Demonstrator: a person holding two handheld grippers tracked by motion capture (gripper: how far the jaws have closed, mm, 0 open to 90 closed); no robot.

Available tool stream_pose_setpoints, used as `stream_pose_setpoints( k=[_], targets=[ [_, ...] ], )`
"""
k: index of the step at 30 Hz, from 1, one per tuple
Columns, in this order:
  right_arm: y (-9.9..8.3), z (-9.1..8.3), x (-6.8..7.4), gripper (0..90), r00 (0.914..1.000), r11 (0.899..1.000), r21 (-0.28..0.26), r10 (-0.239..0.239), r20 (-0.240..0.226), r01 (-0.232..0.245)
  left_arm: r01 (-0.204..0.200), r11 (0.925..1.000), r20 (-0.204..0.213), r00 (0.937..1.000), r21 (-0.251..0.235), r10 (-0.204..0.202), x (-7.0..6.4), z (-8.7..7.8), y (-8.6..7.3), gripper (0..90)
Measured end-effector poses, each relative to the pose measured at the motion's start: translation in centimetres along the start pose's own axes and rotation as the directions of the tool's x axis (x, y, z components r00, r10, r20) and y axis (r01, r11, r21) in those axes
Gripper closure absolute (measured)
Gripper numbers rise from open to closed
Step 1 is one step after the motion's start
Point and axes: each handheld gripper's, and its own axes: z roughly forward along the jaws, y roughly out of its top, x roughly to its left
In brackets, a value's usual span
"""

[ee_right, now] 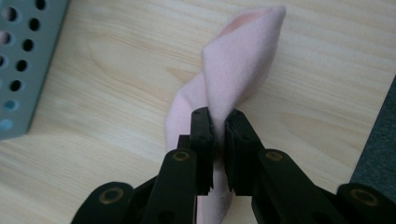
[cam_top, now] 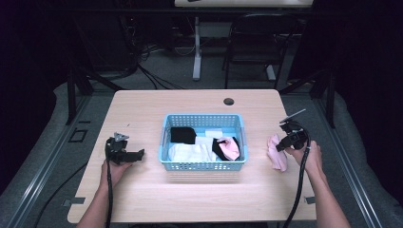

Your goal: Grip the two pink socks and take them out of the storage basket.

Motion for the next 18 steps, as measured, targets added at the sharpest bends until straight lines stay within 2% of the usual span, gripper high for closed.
stream_pose_setpoints(
  k=[3, 4, 5, 6, 7, 9, 10, 11, 12, 15, 16, 17, 18],
  targets=[
    [-0.1, 0.3, -0.2, 77.6, 1.0000, 1.000, 0.007, 0.006, -0.003, -0.006, 0.000, 1.0000, 0.000, 1.0000, -0.002, 0.000, 0.0, 0.0, 0.0, 1.7],
    [-0.1, 0.4, -0.4, 70.9, 0.9999, 1.000, 0.009, 0.014, -0.009, -0.013, 0.000, 1.0000, 0.000, 1.0000, -0.003, 0.000, 0.0, 0.0, 0.0, 1.7],
    [-0.1, 0.4, -0.4, 70.9, 0.9999, 1.000, 0.009, 0.014, -0.009, -0.013, 0.000, 1.0000, 0.000, 1.0000, -0.003, 0.000, 0.0, 0.0, 0.0, 1.7],
    [-0.1, 0.1, -0.5, 57.3, 0.9998, 1.000, -0.002, 0.013, -0.016, -0.013, 0.001, 1.0000, 0.000, 1.0000, -0.002, -0.001, 0.0, 0.0, 0.0, 1.7],
    [-0.1, 0.1, -0.5, 57.3, 0.9998, 1.000, -0.002, 0.013, -0.016, -0.013, 0.000, 1.0000, 0.000, 1.0000, -0.003, 0.000, 0.0, 0.0, 0.0, 1.7],
    [-0.1, -0.1, -0.5, 48.3, 0.9999, 1.000, -0.006, 0.011, -0.010, -0.011, 0.000, 1.0000, 0.000, 1.0000, -0.002, 0.000, 0.0, 0.0, 0.0, 1.6],
    [-0.2, -0.4, -0.5, 38.8, 0.9997, 0.999, -0.025, 0.020, -0.012, -0.020, 0.001, 1.0000, 0.000, 1.0000, -0.002, -0.001, 0.0, 0.0, 0.0, 1.7],
    [-0.2, -0.4, -0.5, 38.8, 0.9997, 0.999, -0.025, 0.020, -0.012, -0.020, 0.001, 1.0000, 0.000, 1.0000, -0.002, -0.001, 0.0, 0.0, 0.0, 1.7],
    [-0.2, -1.0, -0.5, 31.7, 0.9997, 0.999, -0.042, 0.019, -0.015, -0.019, 0.000, 1.0000, 0.000, 1.0000, -0.002, 0.000, 0.0, 0.0, 0.0, 1.7],
    [-0.2, -1.7, -0.4, 26.9, 0.9997, 0.998, -0.061, 0.013, -0.022, -0.015, 0.000, 1.0000, 0.000, 1.0000, -0.002, 0.000, 0.0, 0.0, 0.0, 1.7],
    [-0.2, -2.4, -0.4, 21.1, 0.9996, 0.997, -0.079, 0.001, -0.029, -0.004, 0.001, 1.0000, 0.000, 1.0000, -0.002, -0.001, 0.0, 0.0, 0.0, 1.7],
    [-0.2, -2.4, -0.4, 21.1, 0.9996, 0.997, -0.079, 0.001, -0.029, -0.004, 0.001, 1.0000, 0.000, 1.0000, -0.002, -0.001, 0.0, 0.0, 0.0, 1.7],
    [-0.3, -3.1, -0.1, 16.7, 0.9995, 0.995, -0.101, -0.006, -0.032, 0.002, 0.001, 1.0000, 0.000, 1.0000, -0.003, -0.001, 0.0, 0.0, 0.0, 1.7]
  ],
)
